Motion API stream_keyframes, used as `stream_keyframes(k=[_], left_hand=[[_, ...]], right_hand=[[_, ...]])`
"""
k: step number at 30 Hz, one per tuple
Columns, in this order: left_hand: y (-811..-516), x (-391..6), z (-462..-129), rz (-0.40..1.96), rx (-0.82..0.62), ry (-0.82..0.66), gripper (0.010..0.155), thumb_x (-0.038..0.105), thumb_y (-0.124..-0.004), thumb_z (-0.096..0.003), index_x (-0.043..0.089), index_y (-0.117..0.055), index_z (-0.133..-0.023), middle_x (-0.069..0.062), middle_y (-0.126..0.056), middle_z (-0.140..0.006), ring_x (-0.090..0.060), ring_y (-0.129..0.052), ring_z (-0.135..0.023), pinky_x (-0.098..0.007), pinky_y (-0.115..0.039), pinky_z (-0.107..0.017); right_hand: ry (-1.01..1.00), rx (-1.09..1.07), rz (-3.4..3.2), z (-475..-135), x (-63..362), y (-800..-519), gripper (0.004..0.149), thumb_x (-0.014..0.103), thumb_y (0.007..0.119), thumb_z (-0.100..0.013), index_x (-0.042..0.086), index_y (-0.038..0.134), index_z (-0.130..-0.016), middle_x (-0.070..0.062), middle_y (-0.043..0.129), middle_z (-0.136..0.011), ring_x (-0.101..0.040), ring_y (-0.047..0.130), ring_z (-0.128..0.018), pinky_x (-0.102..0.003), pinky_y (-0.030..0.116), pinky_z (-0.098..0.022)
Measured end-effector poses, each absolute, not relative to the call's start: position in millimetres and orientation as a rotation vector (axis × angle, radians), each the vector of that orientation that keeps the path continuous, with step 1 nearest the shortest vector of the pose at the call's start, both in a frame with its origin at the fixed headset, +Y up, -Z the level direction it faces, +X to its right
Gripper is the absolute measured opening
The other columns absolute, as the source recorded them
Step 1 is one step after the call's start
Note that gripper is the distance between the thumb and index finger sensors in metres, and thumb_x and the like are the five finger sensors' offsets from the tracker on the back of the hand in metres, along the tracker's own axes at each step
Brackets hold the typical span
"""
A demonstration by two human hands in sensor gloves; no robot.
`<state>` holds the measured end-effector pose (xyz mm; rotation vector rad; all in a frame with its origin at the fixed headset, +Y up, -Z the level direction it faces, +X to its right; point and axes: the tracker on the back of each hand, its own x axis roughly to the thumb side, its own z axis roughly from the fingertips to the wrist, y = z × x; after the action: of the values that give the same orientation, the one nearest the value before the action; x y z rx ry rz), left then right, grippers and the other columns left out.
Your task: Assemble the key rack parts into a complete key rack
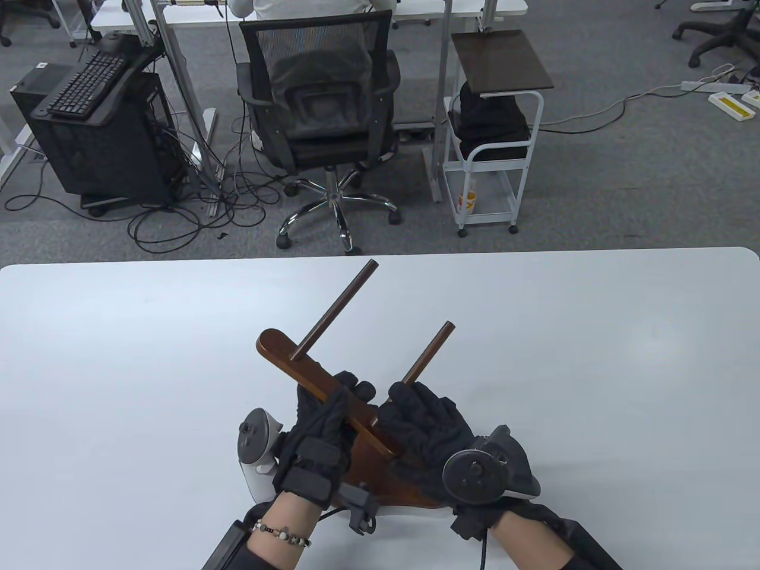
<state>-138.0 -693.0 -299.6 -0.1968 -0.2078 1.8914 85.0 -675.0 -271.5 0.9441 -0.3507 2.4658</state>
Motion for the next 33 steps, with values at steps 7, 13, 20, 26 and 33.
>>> stream_keyframes(k=[7,13,20,26,33], left_hand=[[-679.5,-134.1,-295.0,1.927,-0.205,-0.299,0.083,0.043,-0.060,-0.0632,0.016,0.007,-0.105,-0.002,-0.039,-0.115,-0.026,-0.067,-0.110,-0.047,-0.069,-0.078],[-672.9,-136.6,-299.7,1.982,-0.284,-0.484,0.081,0.050,-0.056,-0.0635,0.016,0.004,-0.107,-0.005,-0.040,-0.117,-0.029,-0.066,-0.112,-0.051,-0.065,-0.080],[-647.8,-165.5,-310.2,1.774,-0.116,-0.695,0.100,0.064,-0.057,-0.0596,0.023,0.026,-0.097,-0.016,0.020,-0.115,-0.046,-0.018,-0.118,-0.063,-0.038,-0.083],[-627.5,-194.4,-312.3,1.620,0.004,-0.828,0.080,0.071,-0.059,-0.0556,0.044,-0.012,-0.115,0.016,-0.004,-0.128,-0.035,-0.018,-0.124,-0.072,-0.039,-0.080],[-632.3,-200.8,-315.5,1.543,0.013,-0.712,0.072,0.072,-0.047,-0.0562,0.033,-0.047,-0.116,0.006,-0.039,-0.131,-0.032,-0.023,-0.122,-0.071,-0.035,-0.078]], right_hand=[[-0.667,0.920,2.377,-269.2,85.1,-664.0,0.064,0.037,0.077,-0.052,0.031,0.044,-0.106,0.003,0.031,-0.118,-0.043,0.029,-0.105,-0.074,0.039,-0.066],[-0.717,0.910,2.300,-271.5,94.9,-643.6,0.057,0.035,0.076,-0.051,0.030,0.055,-0.104,0.004,0.049,-0.117,-0.036,0.040,-0.106,-0.070,0.042,-0.069],[-0.644,0.892,2.030,-271.1,115.3,-619.9,0.052,0.033,0.077,-0.050,0.027,0.064,-0.100,0.000,0.063,-0.113,-0.036,0.055,-0.102,-0.063,0.047,-0.071],[-0.543,0.897,1.885,-269.0,126.8,-603.3,0.052,0.035,0.075,-0.051,0.023,0.065,-0.100,-0.004,0.068,-0.111,-0.036,0.063,-0.100,-0.064,0.053,-0.069],[-0.453,0.782,1.789,-279.5,147.3,-605.1,0.055,0.033,0.074,-0.052,0.018,0.061,-0.103,-0.009,0.078,-0.104,-0.041,0.074,-0.091,-0.060,0.059,-0.068]])
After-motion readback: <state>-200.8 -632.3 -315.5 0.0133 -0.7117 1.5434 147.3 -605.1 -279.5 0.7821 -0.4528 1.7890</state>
